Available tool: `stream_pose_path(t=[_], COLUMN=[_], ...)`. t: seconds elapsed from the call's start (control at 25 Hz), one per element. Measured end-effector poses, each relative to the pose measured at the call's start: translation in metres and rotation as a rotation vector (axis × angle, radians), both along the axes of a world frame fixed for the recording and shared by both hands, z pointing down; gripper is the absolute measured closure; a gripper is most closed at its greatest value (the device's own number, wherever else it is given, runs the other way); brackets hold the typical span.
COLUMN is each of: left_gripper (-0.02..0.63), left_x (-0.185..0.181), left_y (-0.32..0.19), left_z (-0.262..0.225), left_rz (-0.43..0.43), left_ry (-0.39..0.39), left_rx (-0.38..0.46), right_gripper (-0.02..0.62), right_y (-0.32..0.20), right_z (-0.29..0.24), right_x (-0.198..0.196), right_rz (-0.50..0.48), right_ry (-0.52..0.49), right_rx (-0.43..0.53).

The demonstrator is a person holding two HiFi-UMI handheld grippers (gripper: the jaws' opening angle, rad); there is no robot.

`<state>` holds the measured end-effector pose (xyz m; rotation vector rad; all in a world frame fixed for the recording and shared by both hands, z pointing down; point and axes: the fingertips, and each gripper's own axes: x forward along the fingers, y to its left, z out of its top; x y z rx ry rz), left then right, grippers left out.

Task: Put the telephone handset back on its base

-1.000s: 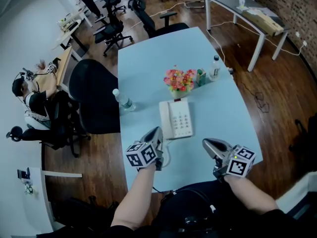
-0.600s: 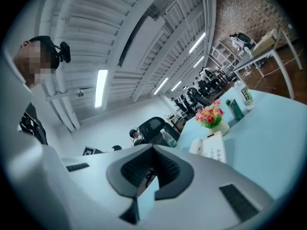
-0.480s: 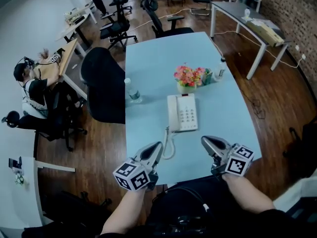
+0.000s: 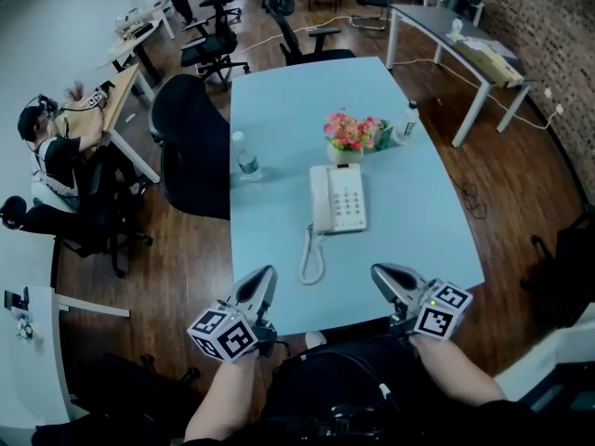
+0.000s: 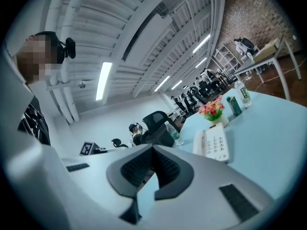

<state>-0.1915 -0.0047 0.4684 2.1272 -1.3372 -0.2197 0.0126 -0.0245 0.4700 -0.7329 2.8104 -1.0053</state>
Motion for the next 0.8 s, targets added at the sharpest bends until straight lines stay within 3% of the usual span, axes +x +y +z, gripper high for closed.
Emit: stream_pose_path(t=[0.24,0.48,0.8], left_gripper=[0.606,0.606,0.606], left_x=[0.017,0.01,0.001], left_y=[0.022,0.032,0.034], left_z=[0.007,0.014,0.016], left_rz=[0.049,0.019,0.008], left_ry=[0.016,0.061,0.009], left_rx=[-0.02,-0.031,-0.053], right_gripper=[0.581,0.581,0.583], right_y=[0.026,0.04,0.035], right_z=[0.022,0.03,0.014], right_x=[0.001,-0.004,-0.013], right_rz=[-0.001,-0.016,-0.022], right_ry=[0.033,0.074,0.078], right_rx=[-0.023,-0.028,0.02])
